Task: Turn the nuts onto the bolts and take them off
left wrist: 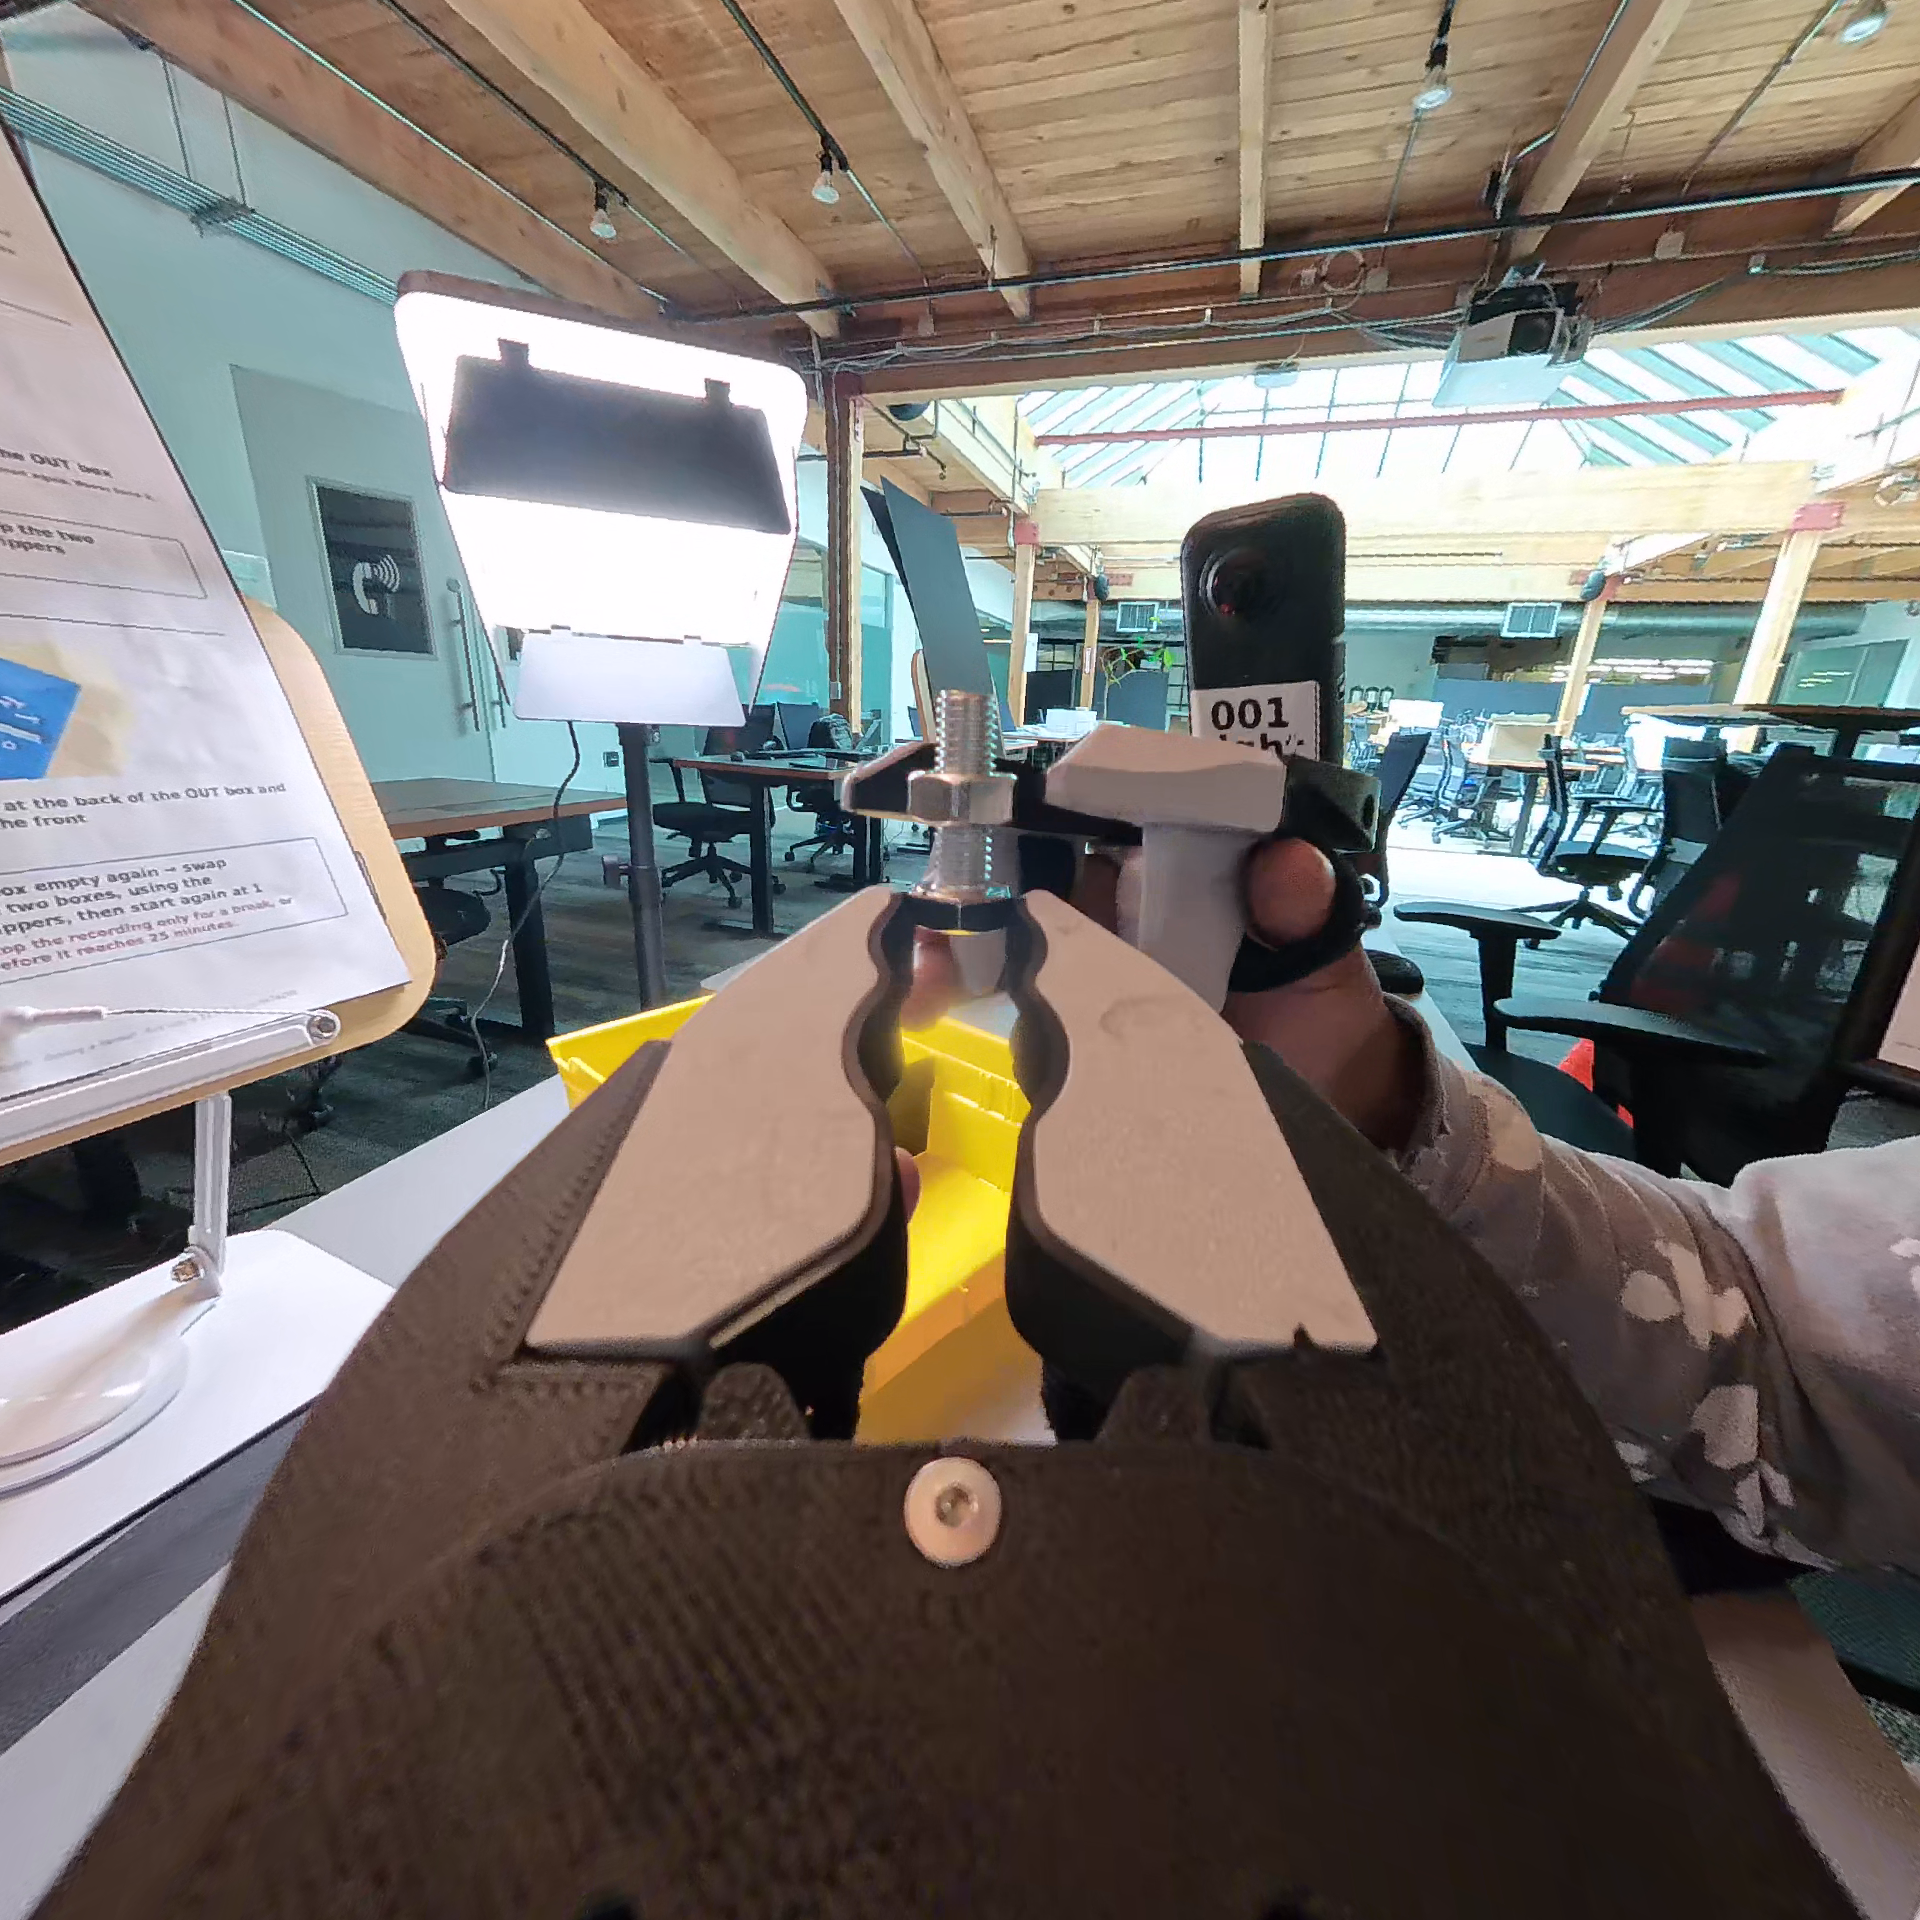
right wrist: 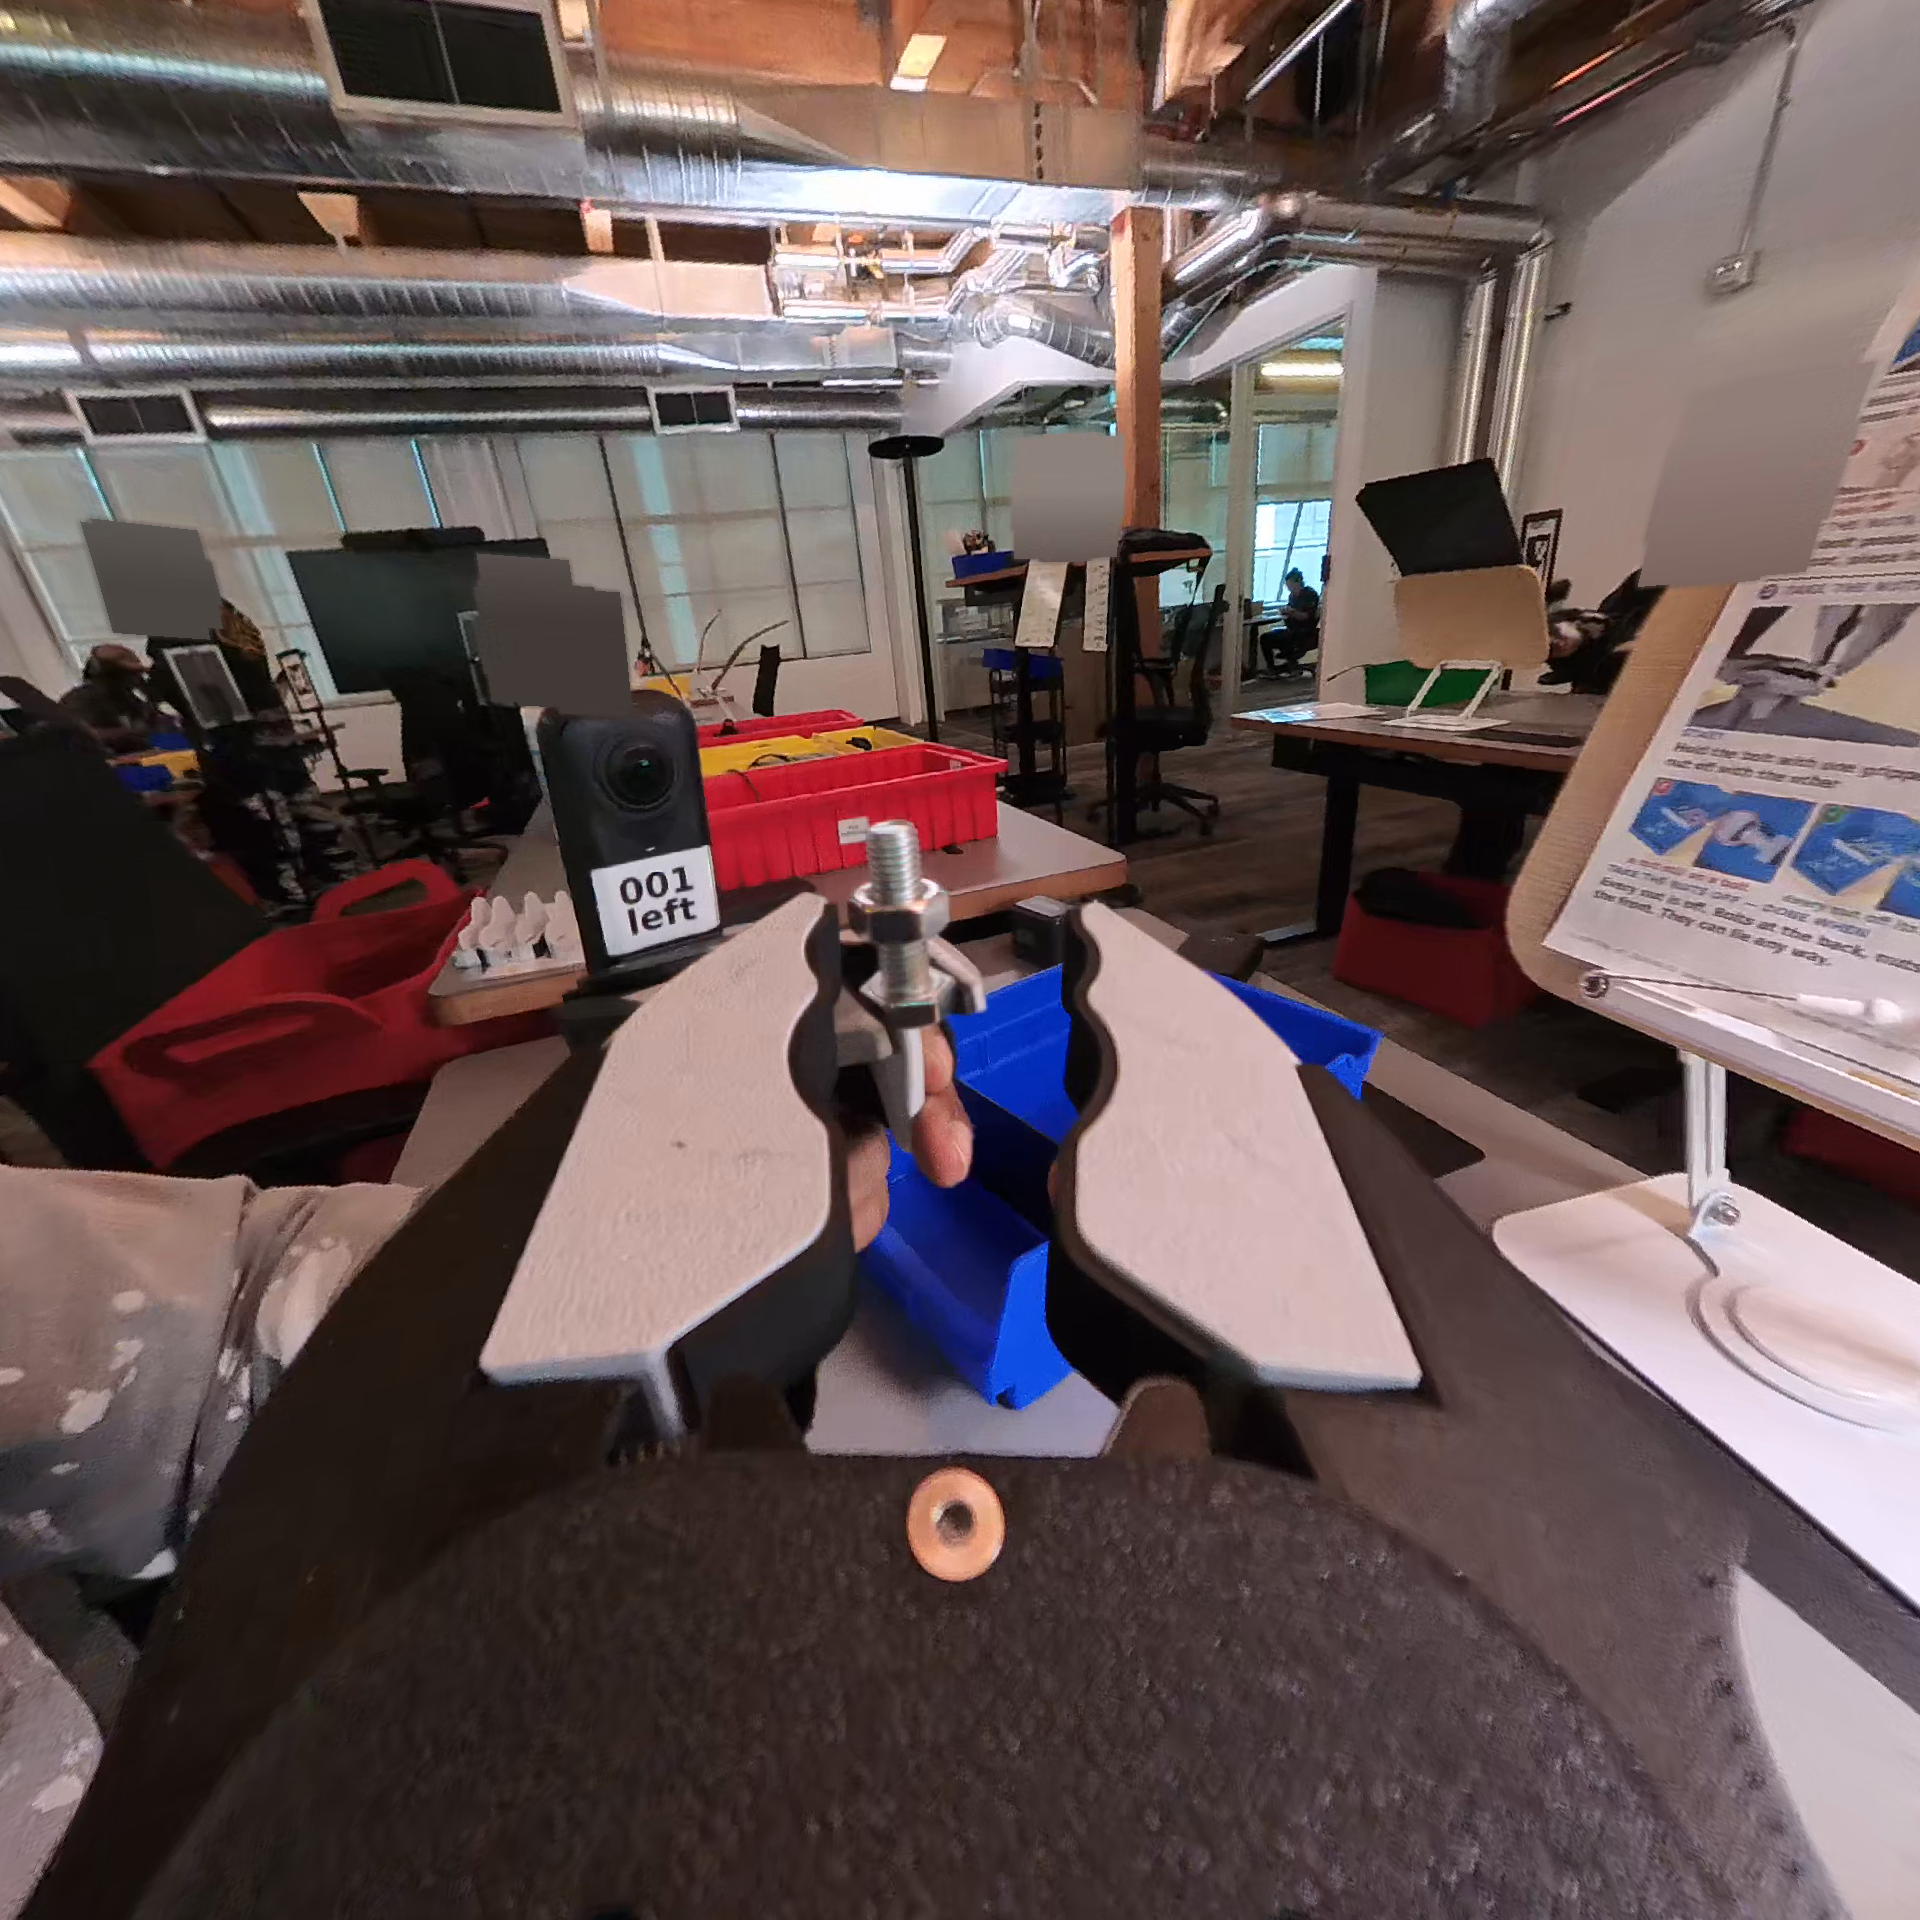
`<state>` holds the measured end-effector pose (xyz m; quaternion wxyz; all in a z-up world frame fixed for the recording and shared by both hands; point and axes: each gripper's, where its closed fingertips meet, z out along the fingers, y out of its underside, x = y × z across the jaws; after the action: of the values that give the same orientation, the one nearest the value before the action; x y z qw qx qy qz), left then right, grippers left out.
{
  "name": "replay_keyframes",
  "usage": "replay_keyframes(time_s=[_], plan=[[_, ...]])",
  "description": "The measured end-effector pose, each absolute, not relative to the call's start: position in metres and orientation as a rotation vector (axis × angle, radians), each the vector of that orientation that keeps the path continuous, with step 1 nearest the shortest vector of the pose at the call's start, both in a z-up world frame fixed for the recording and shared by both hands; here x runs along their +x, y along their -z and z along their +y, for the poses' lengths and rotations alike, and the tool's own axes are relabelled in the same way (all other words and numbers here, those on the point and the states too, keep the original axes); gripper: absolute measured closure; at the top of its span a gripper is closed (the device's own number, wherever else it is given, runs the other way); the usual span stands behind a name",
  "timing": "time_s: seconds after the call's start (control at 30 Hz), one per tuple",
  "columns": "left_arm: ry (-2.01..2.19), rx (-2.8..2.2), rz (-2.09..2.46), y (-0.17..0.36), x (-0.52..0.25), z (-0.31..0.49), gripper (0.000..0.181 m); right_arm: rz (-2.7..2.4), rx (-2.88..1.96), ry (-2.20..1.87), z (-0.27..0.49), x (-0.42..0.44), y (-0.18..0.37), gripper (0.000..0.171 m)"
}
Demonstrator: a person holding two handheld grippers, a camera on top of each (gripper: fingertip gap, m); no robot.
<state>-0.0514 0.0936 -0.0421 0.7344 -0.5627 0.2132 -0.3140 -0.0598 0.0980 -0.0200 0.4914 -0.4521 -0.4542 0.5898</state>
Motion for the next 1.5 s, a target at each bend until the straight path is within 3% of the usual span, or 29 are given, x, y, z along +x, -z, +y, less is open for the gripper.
replay_keyframes(time_s=[0.13, 0.17, 0.2, 0.43, 0.57, 0.6, 0.63, 0.93, 0.97, 1.0, 1.23, 1.33, 1.4, 1.5], plan=[[0.698, -1.231, 0.455, 0.041, -0.053, 0.093, 0.163, -1.104, -1.114, -1.412, 0.102, -0.059, 0.022, 0.131], [0.718, -1.215, 0.452, 0.039, -0.055, 0.092, 0.163, -1.049, -1.146, -1.394, 0.113, -0.056, 0.020, 0.149], [0.719, -1.220, 0.446, 0.038, -0.057, 0.092, 0.164, -0.999, -1.134, -1.369, 0.121, -0.052, 0.017, 0.151], [0.690, -1.232, 0.472, 0.043, -0.049, 0.093, 0.163, -1.110, -1.112, -1.405, 0.096, -0.062, 0.021, 0.130], [0.709, -1.222, 0.445, 0.041, -0.053, 0.093, 0.163, -1.099, -1.138, -1.434, 0.102, -0.061, 0.022, 0.133], [0.733, -1.202, 0.434, 0.038, -0.056, 0.092, 0.163, -1.054, -1.158, -1.420, 0.109, -0.058, 0.021, 0.148], [0.745, -1.207, 0.430, 0.037, -0.058, 0.092, 0.163, -1.013, -1.150, -1.395, 0.116, -0.055, 0.018, 0.150], [0.715, -1.206, 0.453, 0.040, -0.051, 0.092, 0.163, -1.087, -1.134, -1.433, 0.100, -0.063, 0.022, 0.129], [0.724, -1.200, 0.440, 0.039, -0.054, 0.092, 0.163, -1.077, -1.150, -1.452, 0.103, -0.062, 0.022, 0.130], [0.744, -1.186, 0.440, 0.037, -0.056, 0.090, 0.164, -1.023, -1.181, -1.438, 0.113, -0.059, 0.021, 0.148], [0.707, -1.205, 0.466, 0.041, -0.050, 0.092, 0.163, -1.088, -1.123, -1.431, 0.097, -0.063, 0.020, 0.128], [0.720, -1.198, 0.453, 0.040, -0.051, 0.092, 0.163, -1.077, -1.126, -1.420, 0.101, -0.062, 0.019, 0.127], [0.739, -1.176, 0.436, 0.035, -0.058, 0.090, 0.163, -0.995, -1.172, -1.411, 0.116, -0.056, 0.017, 0.147], [0.713, -1.169, 0.442, 0.032, -0.060, 0.088, 0.163, -0.998, -1.161, -1.418, 0.118, -0.052, 0.015, 0.137]])
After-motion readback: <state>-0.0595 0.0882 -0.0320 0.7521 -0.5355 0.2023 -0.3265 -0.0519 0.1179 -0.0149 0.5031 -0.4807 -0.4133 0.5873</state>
